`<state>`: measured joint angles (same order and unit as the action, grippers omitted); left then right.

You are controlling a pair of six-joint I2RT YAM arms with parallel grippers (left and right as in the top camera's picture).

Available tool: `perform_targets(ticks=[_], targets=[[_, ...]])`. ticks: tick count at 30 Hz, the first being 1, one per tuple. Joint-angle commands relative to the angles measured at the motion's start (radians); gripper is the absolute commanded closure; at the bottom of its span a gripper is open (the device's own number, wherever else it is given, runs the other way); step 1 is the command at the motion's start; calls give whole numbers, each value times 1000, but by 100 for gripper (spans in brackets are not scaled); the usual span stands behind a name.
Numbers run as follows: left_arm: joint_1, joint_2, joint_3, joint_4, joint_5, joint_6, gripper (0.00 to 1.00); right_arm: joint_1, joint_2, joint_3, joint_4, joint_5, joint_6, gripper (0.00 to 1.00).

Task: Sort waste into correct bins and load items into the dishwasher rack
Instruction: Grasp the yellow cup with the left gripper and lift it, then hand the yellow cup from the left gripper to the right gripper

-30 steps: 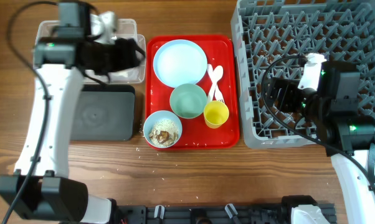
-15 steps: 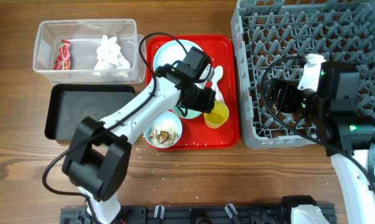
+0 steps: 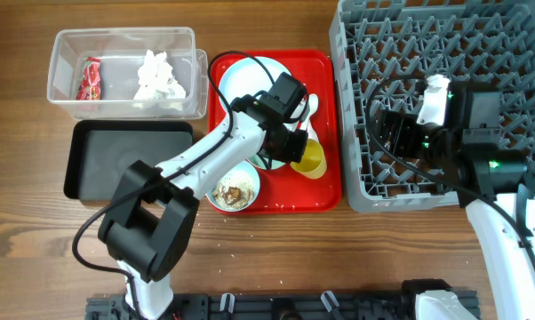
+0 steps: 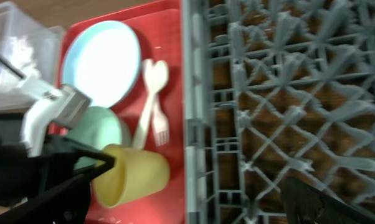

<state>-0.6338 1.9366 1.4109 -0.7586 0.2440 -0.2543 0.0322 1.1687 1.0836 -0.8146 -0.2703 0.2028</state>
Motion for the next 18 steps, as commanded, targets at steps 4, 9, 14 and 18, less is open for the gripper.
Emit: perform_targets(ticks=[4, 9, 14, 18], targets=[[284, -253, 59, -53, 698, -23, 96, 3, 0, 18, 91, -436, -19, 0], [427, -257, 59, -31, 1215, 19, 96, 3, 64, 18, 373, -878, -46, 0], [422, -257, 59, -3, 1319, 19, 96, 43, 172, 18, 608, -1108, -15, 5], [389, -257, 59, -3, 1263, 40, 96, 112, 183, 18, 811, -1129, 117, 9]])
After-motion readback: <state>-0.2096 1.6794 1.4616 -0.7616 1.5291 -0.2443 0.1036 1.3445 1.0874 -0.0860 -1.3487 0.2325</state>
